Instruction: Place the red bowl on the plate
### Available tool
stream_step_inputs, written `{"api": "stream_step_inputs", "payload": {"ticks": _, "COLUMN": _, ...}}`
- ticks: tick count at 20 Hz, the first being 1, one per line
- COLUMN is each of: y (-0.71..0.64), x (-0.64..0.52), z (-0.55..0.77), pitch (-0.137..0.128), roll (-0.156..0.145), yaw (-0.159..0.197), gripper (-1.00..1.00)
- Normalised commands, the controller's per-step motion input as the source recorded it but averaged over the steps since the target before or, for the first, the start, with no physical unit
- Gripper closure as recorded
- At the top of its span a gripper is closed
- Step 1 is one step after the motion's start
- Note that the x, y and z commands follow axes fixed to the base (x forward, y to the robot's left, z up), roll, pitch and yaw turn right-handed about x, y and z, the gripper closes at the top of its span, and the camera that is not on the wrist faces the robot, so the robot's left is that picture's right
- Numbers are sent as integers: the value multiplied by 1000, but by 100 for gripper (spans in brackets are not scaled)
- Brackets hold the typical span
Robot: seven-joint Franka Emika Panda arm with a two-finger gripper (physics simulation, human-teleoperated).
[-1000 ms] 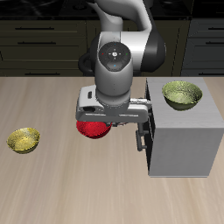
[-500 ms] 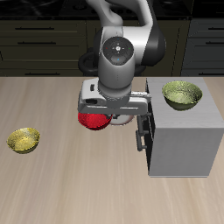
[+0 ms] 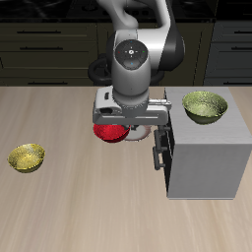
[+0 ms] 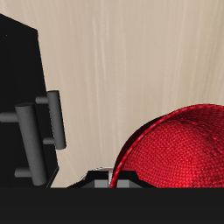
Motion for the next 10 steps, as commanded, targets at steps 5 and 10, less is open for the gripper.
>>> {"api": "stream_step_inputs", "payload": {"ticks": 5, "y": 128, "x": -141, "z": -63, "pitch": 0, "roll": 33, "yaw": -15, "gripper": 100}}
{"api": "stream_step_inputs", "payload": {"ticks": 10, "y": 36, "x": -183, "z": -57, "pitch": 2, "roll": 6, "yaw": -5, "gripper": 100}}
